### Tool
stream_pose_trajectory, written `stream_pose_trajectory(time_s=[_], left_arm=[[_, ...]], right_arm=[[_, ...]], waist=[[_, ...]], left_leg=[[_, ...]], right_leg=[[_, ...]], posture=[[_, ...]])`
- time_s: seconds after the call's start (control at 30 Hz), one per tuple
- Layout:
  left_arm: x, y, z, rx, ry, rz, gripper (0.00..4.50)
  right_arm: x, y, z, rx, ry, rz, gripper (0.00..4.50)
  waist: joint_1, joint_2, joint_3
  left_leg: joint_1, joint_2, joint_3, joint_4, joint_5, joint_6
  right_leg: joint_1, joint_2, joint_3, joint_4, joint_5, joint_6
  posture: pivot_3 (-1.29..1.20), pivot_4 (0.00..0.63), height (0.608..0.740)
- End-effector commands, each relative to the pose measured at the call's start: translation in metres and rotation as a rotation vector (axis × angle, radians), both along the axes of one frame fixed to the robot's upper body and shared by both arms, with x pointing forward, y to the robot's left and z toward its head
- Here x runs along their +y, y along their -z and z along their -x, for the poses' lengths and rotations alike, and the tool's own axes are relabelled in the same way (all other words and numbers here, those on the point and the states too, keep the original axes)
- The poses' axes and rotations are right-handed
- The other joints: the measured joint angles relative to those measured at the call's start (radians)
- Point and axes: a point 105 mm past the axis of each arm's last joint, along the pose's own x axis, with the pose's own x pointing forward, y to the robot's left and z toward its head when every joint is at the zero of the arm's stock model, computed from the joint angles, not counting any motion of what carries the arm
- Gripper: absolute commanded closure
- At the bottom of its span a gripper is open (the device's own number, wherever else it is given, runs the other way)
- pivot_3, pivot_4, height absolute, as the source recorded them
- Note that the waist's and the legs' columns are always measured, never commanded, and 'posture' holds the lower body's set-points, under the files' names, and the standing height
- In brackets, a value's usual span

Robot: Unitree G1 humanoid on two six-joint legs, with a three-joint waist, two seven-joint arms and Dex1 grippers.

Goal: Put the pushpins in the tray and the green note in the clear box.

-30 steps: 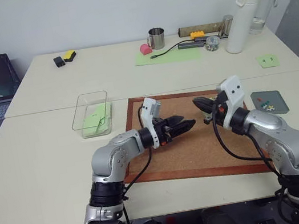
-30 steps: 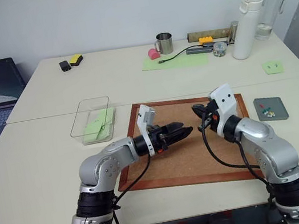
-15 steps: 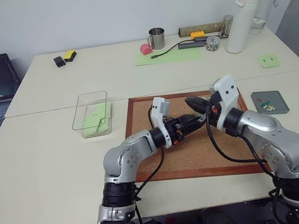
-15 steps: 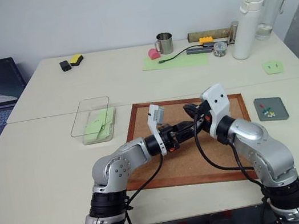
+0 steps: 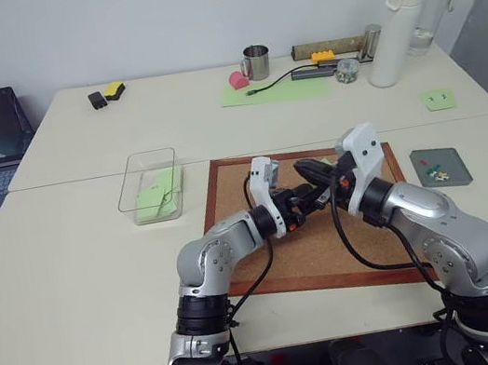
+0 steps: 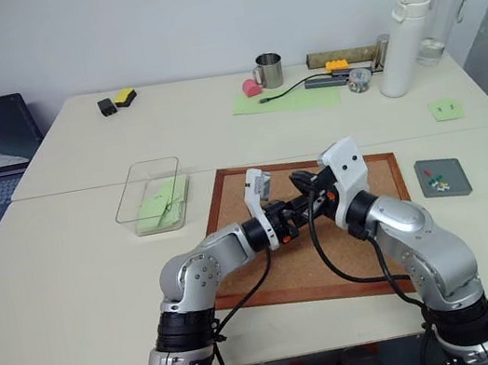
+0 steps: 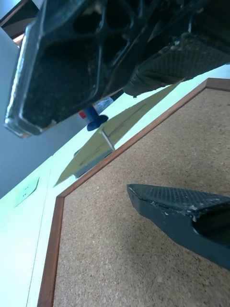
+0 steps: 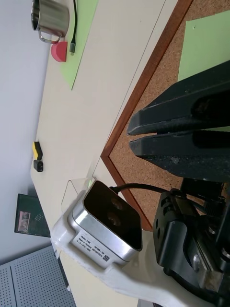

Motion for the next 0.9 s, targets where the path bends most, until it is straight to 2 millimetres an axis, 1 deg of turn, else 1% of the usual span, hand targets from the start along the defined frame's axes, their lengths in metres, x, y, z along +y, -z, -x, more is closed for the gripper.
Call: stream_pose_trajectory(time_s=[0.03,0.1,0.27,0.37,0.63,0.77,0.9], left_arm=[[0.0,-0.016,0.001,-0.036,0.004,0.053,2.49],[0.001,-0.016,0.0,-0.034,0.002,0.058,2.84],[0.002,-0.018,-0.002,-0.019,-0.005,0.076,3.9],[0.002,-0.018,-0.002,-0.011,-0.006,0.084,4.44],[0.002,-0.015,-0.003,0.05,-0.022,0.12,4.48],[0.007,-0.004,-0.015,0.143,-0.096,0.124,4.48],[0.009,0.002,-0.017,0.182,-0.104,0.121,4.48]], right_arm=[[0.003,-0.012,0.004,-0.046,-0.017,-0.017,4.5],[0.002,-0.012,0.004,-0.045,-0.015,-0.016,4.5],[0.0,-0.012,0.003,-0.045,-0.008,-0.013,4.5],[-0.002,-0.012,0.002,-0.046,-0.004,-0.011,4.5],[-0.003,-0.014,0.002,-0.056,0.006,-0.014,4.5],[-0.006,-0.019,0.001,-0.071,0.021,-0.021,4.5],[-0.01,-0.022,0.0,-0.081,0.04,-0.024,4.5]], waist=[[0.0,0.0,0.0],[0.0,0.0,0.0],[0.0,0.0,0.0],[0.0,0.0,0.0],[0.0,0.0,0.0],[0.0,0.0,0.0],[0.0,0.0,0.0]], left_leg=[[0.0,0.0,0.0,0.0,0.0,0.0],[0.0,0.0,0.0,0.0,0.0,0.0],[0.0,0.0,0.0,0.0,0.0,0.0],[0.0,0.0,0.0,0.0,0.0,0.0],[0.0,0.0,0.0,0.0,0.0,0.0],[0.0,0.0,0.0,0.0,0.0,0.0],[0.0,-0.001,0.0,0.0,0.0,0.0]], right_leg=[[0.0,0.0,0.0,0.0,0.0,0.0],[0.0,0.0,0.0,0.0,0.0,0.0],[0.0,0.0,0.0,0.0,0.0,0.0],[0.0,0.0,0.0,0.0,0.0,0.0],[0.0,0.0,0.0,0.0,0.0,0.0],[0.0,0.0,0.0,0.0,0.0,0.0],[0.0,0.0,0.0,0.0,0.0,0.0]], posture=[[0.0,0.15,0.74],[0.0,0.15,0.74],[0.0,0.15,0.74],[0.0,0.15,0.74],[0.0,0.15,0.74],[0.0,0.15,0.74],[0.0,0.15,0.74]])
